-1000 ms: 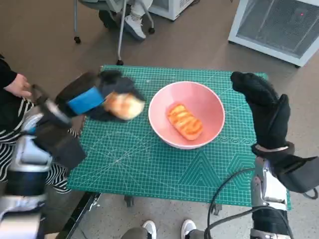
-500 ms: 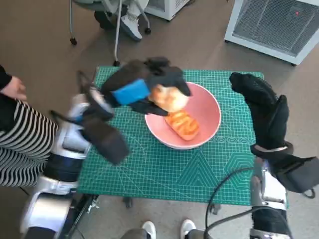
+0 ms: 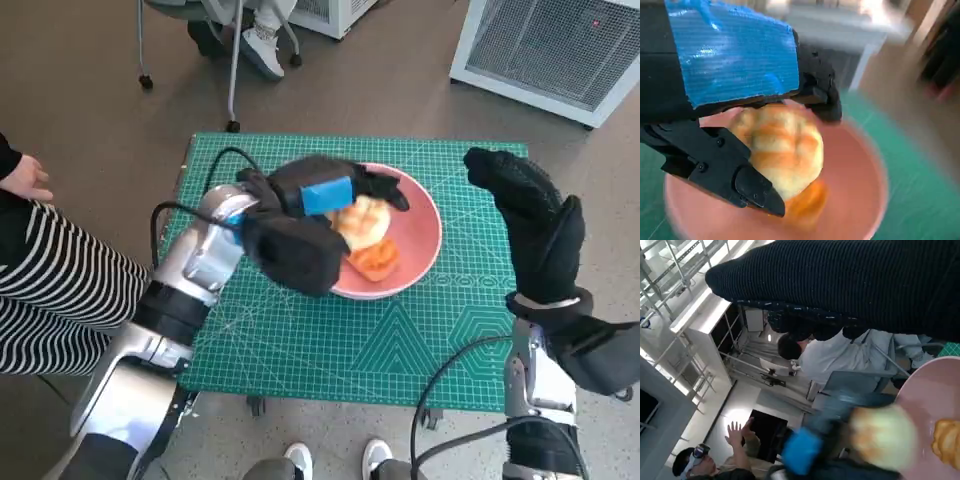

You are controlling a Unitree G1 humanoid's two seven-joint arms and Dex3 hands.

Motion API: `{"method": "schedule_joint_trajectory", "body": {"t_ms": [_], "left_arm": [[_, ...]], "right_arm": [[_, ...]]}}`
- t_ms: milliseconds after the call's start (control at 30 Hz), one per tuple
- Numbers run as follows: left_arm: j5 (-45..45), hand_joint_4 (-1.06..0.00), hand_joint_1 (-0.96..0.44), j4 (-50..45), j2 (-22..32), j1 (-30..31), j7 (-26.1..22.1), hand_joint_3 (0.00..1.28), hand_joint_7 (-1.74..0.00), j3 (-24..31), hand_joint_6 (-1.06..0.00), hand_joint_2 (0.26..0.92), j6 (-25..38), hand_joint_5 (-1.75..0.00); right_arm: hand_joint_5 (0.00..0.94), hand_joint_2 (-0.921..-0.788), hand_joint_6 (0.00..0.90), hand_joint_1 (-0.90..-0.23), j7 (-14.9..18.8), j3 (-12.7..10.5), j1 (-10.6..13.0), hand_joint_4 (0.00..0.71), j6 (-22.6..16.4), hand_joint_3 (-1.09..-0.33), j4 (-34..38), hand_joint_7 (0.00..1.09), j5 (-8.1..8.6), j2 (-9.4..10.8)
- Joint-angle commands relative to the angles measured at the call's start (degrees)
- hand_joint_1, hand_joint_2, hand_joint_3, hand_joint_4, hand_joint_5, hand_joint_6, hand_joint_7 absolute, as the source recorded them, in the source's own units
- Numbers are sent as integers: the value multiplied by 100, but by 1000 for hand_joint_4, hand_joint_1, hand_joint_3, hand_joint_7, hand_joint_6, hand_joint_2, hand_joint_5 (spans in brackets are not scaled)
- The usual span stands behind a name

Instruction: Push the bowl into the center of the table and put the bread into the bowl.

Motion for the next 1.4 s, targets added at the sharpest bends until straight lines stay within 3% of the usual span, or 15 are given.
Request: {"method": "schedule_joint_trajectory", "body": {"t_ms": [33,300,467,667,900,1000,1200,1233,1300,1400], "left_arm": [[66,-85,-98,98,-81,-223,10,1,-78,-66,-178,764,26,-3],[-62,-78,-109,243,-79,-166,138,0,-59,7,-187,762,-195,-1],[-355,-75,-231,305,-30,-154,65,2,-49,214,-192,766,-384,0],[-1160,-68,-410,280,18,-35,13,20,-40,835,-193,812,-805,-1],[-2547,-82,-554,536,-339,272,97,30,-47,1868,-233,889,-1628,-5],[-3010,-108,-652,623,-502,347,83,107,-53,2197,-264,913,-1884,-12],[-3166,-127,-702,765,-558,322,-8,171,-54,2314,-280,920,-2055,-15],[-3685,-128,-703,348,-794,498,-23,173,-53,2532,-280,920,-1911,-14],[-4385,-150,-708,-391,-1140,812,18,301,-68,2798,-297,921,-1684,-24],[-4684,-165,-705,-889,-1288,1040,72,445,-503,2869,-92,921,-1459,-34]], "right_arm": [[0,-921,43,-766,-38,-46,163,142,85,-793,-45,474,8,-16],[0,-921,43,-765,-92,-62,188,142,90,-794,-79,475,-19,-5],[1,-921,45,-764,-116,-70,168,144,101,-794,-66,477,-25,-5],[2,-921,46,-765,-184,-76,112,147,149,-793,-97,478,-61,-13],[6,-921,43,-762,-309,-76,28,155,298,-792,-288,475,-120,-56],[6,-921,43,-761,-370,-78,-17,157,395,-791,-406,475,-145,-87],[6,-921,44,-759,-417,-64,-11,157,475,-791,-487,475,-151,-106],[5,-921,44,-759,-504,-63,-115,157,623,-791,-674,475,-194,-152],[6,-921,47,-749,-636,-61,-292,159,847,-799,-943,477,-258,-215],[6,-921,49,-743,-687,-60,-433,160,962,-806,-1015,479,-274,-235]]}}
